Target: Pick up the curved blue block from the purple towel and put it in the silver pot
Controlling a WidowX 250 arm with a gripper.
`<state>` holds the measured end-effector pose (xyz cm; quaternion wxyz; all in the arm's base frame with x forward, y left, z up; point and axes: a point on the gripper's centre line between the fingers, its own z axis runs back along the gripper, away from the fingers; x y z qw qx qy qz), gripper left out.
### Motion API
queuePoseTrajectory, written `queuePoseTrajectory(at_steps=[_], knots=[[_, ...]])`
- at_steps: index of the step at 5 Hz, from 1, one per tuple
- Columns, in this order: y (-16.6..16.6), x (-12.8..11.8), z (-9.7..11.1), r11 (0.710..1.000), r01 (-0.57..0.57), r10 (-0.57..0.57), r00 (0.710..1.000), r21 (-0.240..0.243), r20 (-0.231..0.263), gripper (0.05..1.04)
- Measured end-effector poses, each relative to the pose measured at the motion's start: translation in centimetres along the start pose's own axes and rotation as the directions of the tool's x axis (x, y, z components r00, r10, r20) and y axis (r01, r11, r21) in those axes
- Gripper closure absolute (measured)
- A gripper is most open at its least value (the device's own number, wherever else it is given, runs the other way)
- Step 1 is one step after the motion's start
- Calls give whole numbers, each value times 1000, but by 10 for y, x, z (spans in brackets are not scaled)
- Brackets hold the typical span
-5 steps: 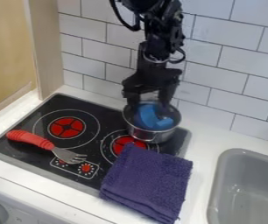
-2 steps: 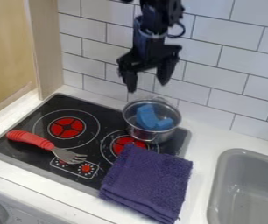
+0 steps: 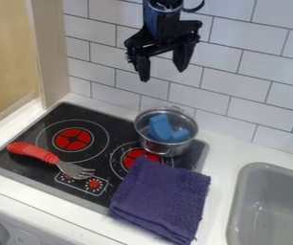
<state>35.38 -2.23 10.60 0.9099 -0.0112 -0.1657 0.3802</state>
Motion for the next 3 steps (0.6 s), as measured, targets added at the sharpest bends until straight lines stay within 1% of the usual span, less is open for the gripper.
queuePoseTrajectory(at_steps=[3], knots=[[0,0,0,1000,0,0,1000,1,-1,85]])
